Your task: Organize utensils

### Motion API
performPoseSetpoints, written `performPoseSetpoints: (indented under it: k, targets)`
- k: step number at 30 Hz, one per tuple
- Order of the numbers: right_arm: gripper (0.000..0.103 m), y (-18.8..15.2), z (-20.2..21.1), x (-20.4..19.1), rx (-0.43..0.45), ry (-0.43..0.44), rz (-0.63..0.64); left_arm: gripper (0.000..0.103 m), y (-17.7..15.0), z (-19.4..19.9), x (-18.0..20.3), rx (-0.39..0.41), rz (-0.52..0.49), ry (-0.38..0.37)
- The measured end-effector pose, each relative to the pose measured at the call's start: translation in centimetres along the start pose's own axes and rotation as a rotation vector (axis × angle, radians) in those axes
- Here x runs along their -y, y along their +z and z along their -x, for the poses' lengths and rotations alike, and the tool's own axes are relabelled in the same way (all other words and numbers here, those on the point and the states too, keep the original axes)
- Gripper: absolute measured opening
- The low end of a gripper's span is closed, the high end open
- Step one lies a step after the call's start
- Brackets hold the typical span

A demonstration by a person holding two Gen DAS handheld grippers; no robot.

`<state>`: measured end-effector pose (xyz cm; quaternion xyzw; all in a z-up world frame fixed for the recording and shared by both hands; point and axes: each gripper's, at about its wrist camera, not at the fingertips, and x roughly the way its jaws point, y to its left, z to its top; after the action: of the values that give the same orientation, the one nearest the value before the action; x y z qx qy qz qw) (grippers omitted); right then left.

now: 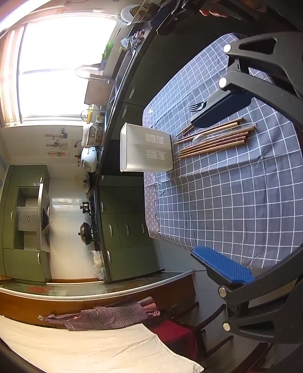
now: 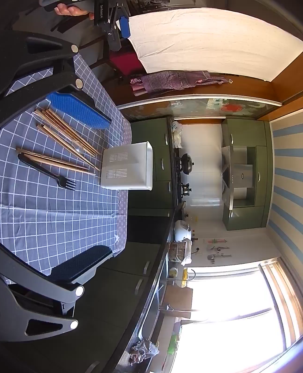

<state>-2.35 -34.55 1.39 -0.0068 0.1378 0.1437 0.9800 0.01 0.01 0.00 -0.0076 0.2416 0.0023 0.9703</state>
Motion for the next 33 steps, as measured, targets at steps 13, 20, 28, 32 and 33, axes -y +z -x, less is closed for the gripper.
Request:
performPoseSetpoints:
  k: [13,20,28,32,33]
  targets:
    - [0.099,0.1,0.0,0.1,-0.001,0.000,0.004,0.097,-0.4,-0.2,-0.1,-0.002,-0.009,0.001]
    - [0.099,-0.3,-0.4,-0.6,0.000,0.002,0.003,0.097,-0.2,0.0,0.1,-0.006,-0.018,0.004]
    - [0.099,-0.2,-0.1,-0.2,0.001,0.004,0.000,0.097,-0.4,0.0,0.3,-0.007,-0.021,0.004]
    - [0.099,-0.2,-0.1,-0.2,0.001,0.005,0.001,0.097,-0.4,-0.1,0.3,-0.008,-0.021,0.002]
    - [0.099,-0.1,-0.1,-0.2,0.002,0.006,0.001,0.097,-0.4,0.0,0.3,-0.008,-0.021,0.003]
